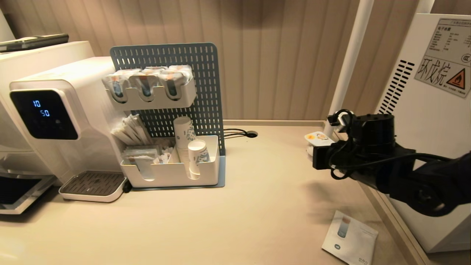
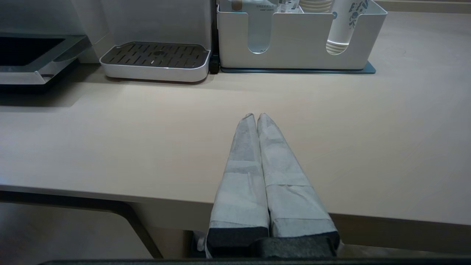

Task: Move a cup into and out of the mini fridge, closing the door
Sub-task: Put the yoghurt in the freezer

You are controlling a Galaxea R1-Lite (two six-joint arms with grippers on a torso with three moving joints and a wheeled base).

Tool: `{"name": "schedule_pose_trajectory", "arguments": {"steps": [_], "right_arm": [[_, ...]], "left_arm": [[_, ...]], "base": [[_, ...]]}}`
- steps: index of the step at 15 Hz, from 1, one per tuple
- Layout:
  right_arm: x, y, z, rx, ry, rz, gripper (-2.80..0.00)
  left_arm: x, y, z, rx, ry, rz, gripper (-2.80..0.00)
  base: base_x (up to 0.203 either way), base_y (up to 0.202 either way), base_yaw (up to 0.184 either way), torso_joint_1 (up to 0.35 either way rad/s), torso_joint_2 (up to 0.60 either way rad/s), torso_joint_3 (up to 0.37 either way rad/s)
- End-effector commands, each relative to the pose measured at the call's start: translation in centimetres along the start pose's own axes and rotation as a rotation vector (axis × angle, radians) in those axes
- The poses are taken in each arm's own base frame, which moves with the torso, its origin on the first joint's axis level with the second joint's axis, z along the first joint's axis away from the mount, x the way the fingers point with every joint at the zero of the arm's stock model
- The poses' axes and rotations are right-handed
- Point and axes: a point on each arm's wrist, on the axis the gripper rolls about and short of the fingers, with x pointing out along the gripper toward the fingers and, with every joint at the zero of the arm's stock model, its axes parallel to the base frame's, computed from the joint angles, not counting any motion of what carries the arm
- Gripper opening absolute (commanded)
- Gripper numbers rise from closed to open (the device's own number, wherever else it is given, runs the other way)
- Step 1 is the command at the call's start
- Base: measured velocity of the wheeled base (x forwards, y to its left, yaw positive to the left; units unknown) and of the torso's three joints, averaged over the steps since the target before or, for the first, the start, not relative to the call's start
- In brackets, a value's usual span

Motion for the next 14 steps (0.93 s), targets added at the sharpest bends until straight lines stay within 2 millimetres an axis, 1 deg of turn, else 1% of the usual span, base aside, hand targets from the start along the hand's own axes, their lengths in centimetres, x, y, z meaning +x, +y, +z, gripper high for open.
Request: {"name": "schedule_pose_trajectory", "arguments": {"steps": [1,4,6,7,9,11,12,14], "right_arm": [[-6.3,-0.5,2.5,0.024,-0.121,0.023,-2.8],[-13.1,-1.8,3.6,0.037,-0.174,0.031,-2.8],[-18.1,-3.2,3.3,0.047,-0.19,0.04,-2.8],[-20.4,-3.9,2.7,0.053,-0.188,0.042,-2.8],[-24.8,-5.6,1.0,0.06,-0.176,0.045,-2.8],[-28.9,-7.2,-0.9,0.071,-0.191,0.049,-2.8],[-30.6,-8.0,-2.0,0.073,-0.19,0.049,-2.8],[-33.3,-9.2,-4.3,0.092,-0.199,0.038,-2.8]], "left_arm": [[0.0,0.0,0.0,-0.001,0.003,0.001,-2.8],[0.0,0.0,0.0,-0.001,0.003,0.001,-2.8],[0.0,0.0,0.0,-0.001,0.003,0.001,-2.8],[0.0,0.0,0.0,-0.001,0.003,0.001,-2.8],[0.0,0.0,0.0,-0.001,0.003,0.001,-2.8],[0.0,0.0,0.0,0.0,0.002,0.0,-2.8],[0.0,0.0,0.0,-0.001,0.003,0.001,-2.8],[0.0,0.0,0.0,-0.001,0.003,0.001,-2.8]], "base": [[0.0,0.0,0.0,0.0,0.0,0.0],[0.0,0.0,0.0,0.0,0.0,0.0],[0.0,0.0,0.0,0.0,0.0,0.0],[0.0,0.0,0.0,0.0,0.0,0.0],[0.0,0.0,0.0,0.0,0.0,0.0],[0.0,0.0,0.0,0.0,0.0,0.0],[0.0,0.0,0.0,0.0,0.0,0.0],[0.0,0.0,0.0,0.0,0.0,0.0]]}}
